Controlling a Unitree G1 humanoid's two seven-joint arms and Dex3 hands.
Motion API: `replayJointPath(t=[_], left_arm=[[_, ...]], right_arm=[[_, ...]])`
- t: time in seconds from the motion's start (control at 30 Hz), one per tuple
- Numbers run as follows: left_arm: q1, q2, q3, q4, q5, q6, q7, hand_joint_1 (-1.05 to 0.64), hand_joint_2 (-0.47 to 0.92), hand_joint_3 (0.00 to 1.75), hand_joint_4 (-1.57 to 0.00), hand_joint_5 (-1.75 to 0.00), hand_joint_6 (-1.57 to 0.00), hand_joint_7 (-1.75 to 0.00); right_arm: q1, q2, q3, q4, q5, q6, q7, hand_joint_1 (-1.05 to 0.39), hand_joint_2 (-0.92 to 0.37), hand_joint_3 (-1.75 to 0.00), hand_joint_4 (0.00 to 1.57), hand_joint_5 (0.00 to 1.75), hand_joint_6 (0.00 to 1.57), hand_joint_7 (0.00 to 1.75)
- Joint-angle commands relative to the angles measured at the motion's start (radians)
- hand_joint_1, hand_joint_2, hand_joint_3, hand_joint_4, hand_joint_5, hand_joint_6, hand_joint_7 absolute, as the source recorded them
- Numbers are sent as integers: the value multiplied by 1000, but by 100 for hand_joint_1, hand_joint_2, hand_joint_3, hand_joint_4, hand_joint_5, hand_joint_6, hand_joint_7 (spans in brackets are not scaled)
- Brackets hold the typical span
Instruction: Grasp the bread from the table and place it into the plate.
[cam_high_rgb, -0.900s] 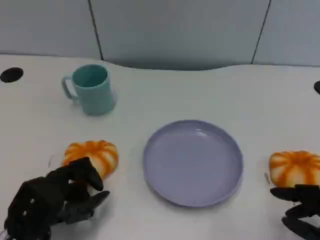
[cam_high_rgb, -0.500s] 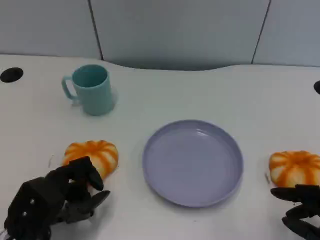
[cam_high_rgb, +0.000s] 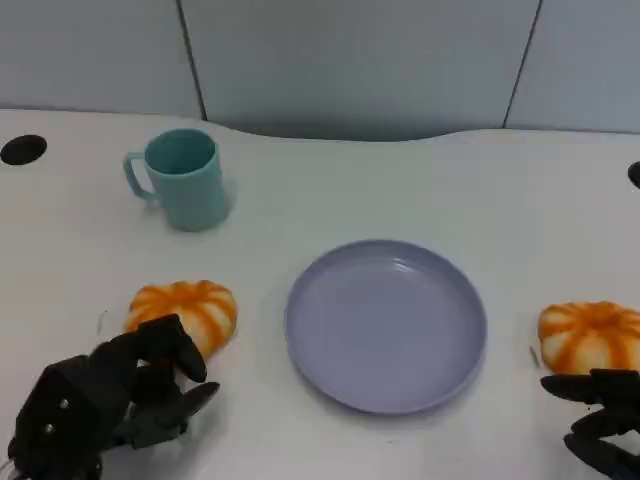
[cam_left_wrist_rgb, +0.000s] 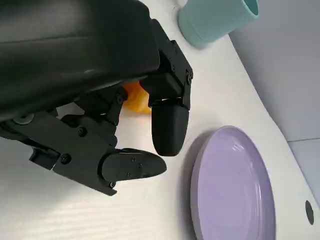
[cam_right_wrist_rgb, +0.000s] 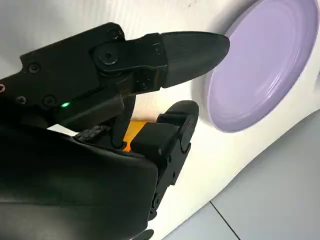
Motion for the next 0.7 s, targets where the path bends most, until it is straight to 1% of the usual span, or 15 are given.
replayJointPath(t=[0.03,0.2,0.3,0.33,0.43,0.47,0.57,0.6,0.63,0.67,0.7], left_arm=[[-6,19,4,2,1,-4,-6,-26,64,53,-83,-175,-59,-175],[-4,16,8,-7,-7,13,-6,-24,64,53,-82,-175,-59,-175],[-5,20,12,2,-6,-16,-5,-24,64,53,-82,-175,-59,-175],[-3,22,15,6,-1,-61,2,-23,64,53,-82,-175,-59,-175],[20,29,17,-47,64,-136,79,-21,66,52,-81,-175,-56,-175],[20,37,16,-52,101,-185,116,-20,67,51,-81,-175,-55,-175],[16,74,8,-82,274,-302,266,-18,71,47,-79,-175,-52,-175],[18,90,5,-109,329,-295,300,-18,71,46,-79,-175,-51,-175],[19,100,3,-127,363,-287,321,-21,76,41,-78,-175,-50,-175],[21,106,0,-138,385,-280,335,-22,78,39,-78,-175,-49,-175],[26,129,0,-196,431,-235,332,-23,79,38,-78,-175,-49,-175]], right_arm=[[-1,-8,-11,9,8,-14,-5,-33,-92,-34,63,68,80,0],[0,-8,-9,3,4,-10,-5,-33,-92,-35,63,67,80,0],[0,-2,-6,2,5,-7,-7,-32,-92,-35,62,67,80,0],[0,-1,-5,1,4,-7,-8,-32,-92,-35,62,67,80,0],[-1,1,-2,2,1,-11,-11,-31,-92,-35,63,67,80,0],[-2,2,-1,2,1,-8,-11,-31,-92,-35,63,67,80,0],[-8,5,1,8,-2,-5,-16,-31,-92,-34,64,67,80,1],[-10,6,2,11,-3,-5,-17,-30,-92,-34,64,67,80,1],[-12,7,3,13,-4,-5,-18,-30,-92,-33,64,67,80,1],[-13,7,3,14,-5,-6,-19,-30,-92,-32,64,67,80,1],[-15,8,5,15,-8,-5,-20,-30,-92,-32,64,67,80,1]])
